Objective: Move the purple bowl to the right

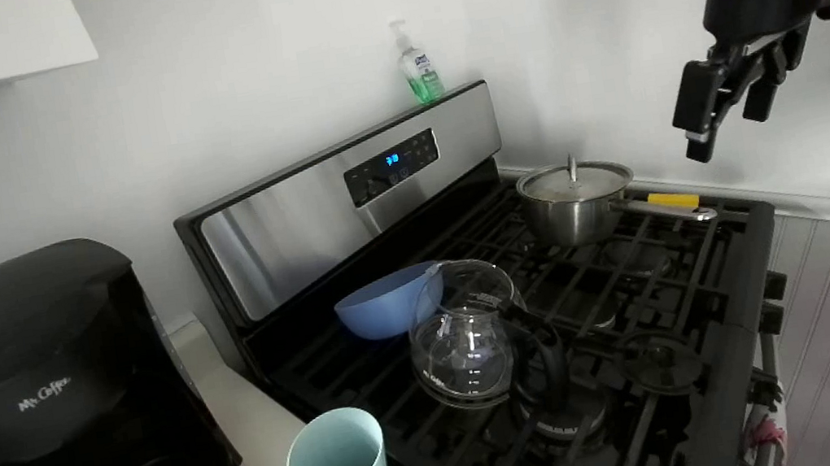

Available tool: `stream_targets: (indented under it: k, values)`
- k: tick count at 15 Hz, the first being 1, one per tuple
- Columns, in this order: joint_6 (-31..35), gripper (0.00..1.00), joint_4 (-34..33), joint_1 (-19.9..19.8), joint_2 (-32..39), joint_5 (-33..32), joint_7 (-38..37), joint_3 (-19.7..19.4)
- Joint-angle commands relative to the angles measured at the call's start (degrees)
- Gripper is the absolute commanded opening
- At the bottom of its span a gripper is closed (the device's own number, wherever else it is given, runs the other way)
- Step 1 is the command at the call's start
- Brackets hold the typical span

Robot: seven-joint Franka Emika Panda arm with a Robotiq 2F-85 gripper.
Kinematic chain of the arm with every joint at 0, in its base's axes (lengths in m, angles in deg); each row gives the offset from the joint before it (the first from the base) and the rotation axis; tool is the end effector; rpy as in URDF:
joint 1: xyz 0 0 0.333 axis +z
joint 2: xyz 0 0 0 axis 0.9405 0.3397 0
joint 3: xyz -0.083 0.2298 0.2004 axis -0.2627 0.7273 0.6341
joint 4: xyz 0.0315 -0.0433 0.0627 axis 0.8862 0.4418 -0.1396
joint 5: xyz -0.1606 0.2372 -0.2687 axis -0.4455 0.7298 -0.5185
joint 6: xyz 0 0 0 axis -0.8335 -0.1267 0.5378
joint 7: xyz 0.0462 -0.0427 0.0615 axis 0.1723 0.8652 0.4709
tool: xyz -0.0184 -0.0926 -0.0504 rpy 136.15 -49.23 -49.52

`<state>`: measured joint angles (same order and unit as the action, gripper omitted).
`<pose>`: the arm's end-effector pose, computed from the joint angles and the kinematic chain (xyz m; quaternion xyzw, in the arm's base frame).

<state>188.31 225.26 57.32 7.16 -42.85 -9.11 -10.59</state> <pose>0.3190 -0.0870 0.4668 0.9723 -0.2022 0.0548 0.1036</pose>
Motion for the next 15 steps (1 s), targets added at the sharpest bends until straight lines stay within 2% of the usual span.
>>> stream_targets:
  k: [1,6,8,9,11,15]
  values:
    - [-1.65,1.0,-11.16,-1.61,14.01,3.38,-7.5,0.55]
    - [-6.88,1.0,-27.11,1.12,30.22,11.76,-7.6,-1.82]
    - [-9.18,1.0,-33.11,1.41,35.68,13.28,-7.69,-2.53]
    - [-5.24,1.0,-25.25,1.52,28.77,10.66,-7.75,-2.21]
    - [-6.78,1.0,-30.06,1.89,33.81,11.46,-7.69,-2.89]
    - [-7.31,1.0,-33.52,2.09,37.74,12.07,-7.72,-3.25]
